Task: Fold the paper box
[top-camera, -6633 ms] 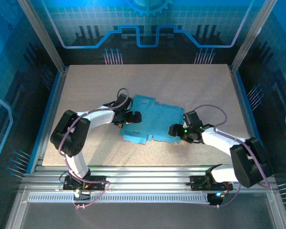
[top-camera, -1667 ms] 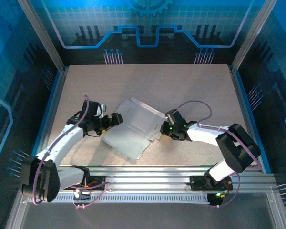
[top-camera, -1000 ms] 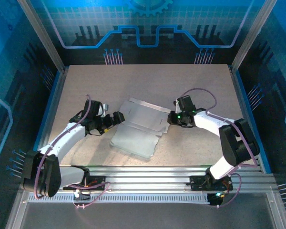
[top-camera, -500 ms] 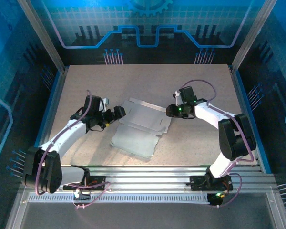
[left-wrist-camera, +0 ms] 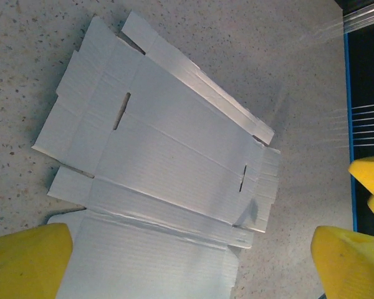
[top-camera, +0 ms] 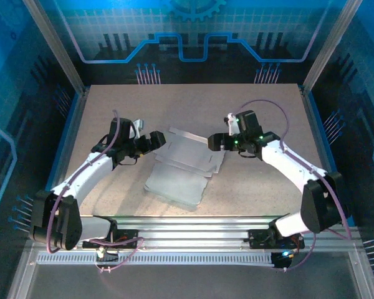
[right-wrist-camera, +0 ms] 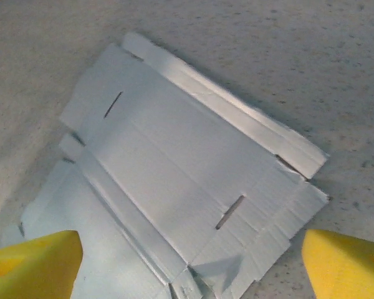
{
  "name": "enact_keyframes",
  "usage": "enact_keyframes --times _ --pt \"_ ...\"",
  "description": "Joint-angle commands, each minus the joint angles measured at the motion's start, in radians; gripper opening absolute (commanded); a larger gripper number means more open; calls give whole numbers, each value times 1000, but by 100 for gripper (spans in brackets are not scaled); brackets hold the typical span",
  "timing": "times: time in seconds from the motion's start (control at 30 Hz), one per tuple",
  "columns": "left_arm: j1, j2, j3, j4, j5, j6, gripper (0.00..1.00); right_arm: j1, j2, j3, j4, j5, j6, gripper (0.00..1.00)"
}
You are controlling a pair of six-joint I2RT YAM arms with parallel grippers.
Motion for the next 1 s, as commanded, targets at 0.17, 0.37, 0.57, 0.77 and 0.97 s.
enact_keyframes --times 0.17,0.37,0.57,0.77,0.97 --pt "-5 44 25 26 48 80 99 112 -92 -111 147 168 18 100" --pt "-5 90 37 5 73 81 99 113 -109 -146 187 140 32 100" --pt "-5 111 49 -41 19 152 99 138 -104 -145 163 136 110 100" --pt "-3 99 59 -63 -14 170 99 156 -80 -139 139 145 125 100" --pt "0 46 52 -79 -21 181 99 158 -84 -157 186 135 132 100"
